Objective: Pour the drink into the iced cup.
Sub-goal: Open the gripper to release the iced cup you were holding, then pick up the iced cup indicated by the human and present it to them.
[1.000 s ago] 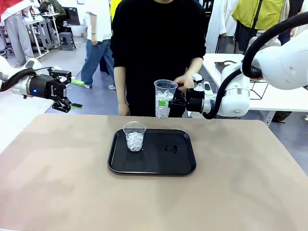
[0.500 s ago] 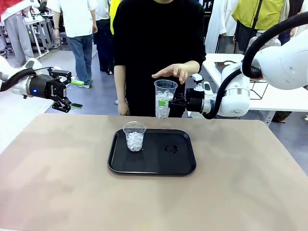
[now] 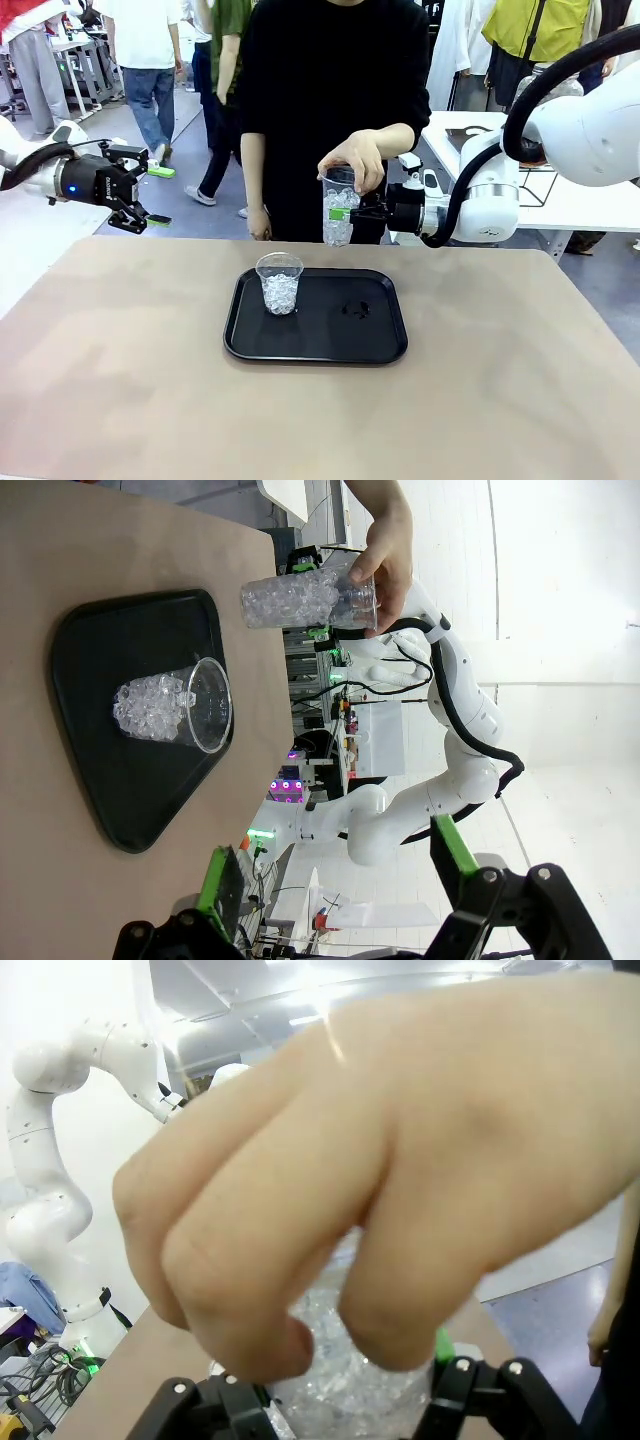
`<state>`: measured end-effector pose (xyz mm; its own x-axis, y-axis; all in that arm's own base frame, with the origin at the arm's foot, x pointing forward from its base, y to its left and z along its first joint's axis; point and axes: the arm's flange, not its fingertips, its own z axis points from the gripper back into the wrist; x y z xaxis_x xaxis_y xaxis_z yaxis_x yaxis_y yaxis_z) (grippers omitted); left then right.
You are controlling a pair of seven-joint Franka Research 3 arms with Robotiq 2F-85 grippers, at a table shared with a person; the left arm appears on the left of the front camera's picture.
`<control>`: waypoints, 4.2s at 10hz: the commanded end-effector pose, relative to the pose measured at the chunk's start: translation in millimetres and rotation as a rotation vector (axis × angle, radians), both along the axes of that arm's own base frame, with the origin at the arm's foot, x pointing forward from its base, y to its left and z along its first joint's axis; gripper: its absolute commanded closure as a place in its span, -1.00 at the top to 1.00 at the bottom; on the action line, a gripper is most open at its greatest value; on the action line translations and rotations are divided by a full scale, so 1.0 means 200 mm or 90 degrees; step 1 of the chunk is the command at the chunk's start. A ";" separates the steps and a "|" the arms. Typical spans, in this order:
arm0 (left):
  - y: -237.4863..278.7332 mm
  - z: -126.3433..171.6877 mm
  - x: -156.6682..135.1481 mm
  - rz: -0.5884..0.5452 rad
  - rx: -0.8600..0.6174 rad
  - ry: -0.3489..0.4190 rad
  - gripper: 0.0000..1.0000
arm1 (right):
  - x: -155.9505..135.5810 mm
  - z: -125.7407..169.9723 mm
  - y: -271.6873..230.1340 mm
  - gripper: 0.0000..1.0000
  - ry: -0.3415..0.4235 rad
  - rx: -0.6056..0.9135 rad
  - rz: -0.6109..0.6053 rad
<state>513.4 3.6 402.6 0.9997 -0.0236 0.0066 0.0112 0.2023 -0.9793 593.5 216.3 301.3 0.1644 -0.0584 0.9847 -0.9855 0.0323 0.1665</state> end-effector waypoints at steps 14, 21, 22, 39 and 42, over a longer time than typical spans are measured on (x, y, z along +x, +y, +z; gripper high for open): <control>0.00 0.01 0.00 0.001 -0.003 -0.003 1.00 | -0.01 0.03 0.00 0.44 -0.006 0.001 0.001; 0.00 0.01 0.00 0.001 -0.003 -0.003 1.00 | 0.03 0.00 -0.17 1.00 -0.003 -0.022 -0.026; 0.00 0.01 0.00 0.001 -0.003 -0.003 1.00 | 0.03 0.00 -0.24 1.00 -0.010 -0.030 -0.038; 0.00 0.01 0.00 0.001 -0.003 -0.003 1.00 | -0.14 -0.13 -0.99 1.00 -0.045 -0.031 -0.053; 0.00 0.01 0.00 0.001 -0.003 -0.003 1.00 | -0.14 -0.13 -0.99 1.00 -0.045 -0.031 -0.053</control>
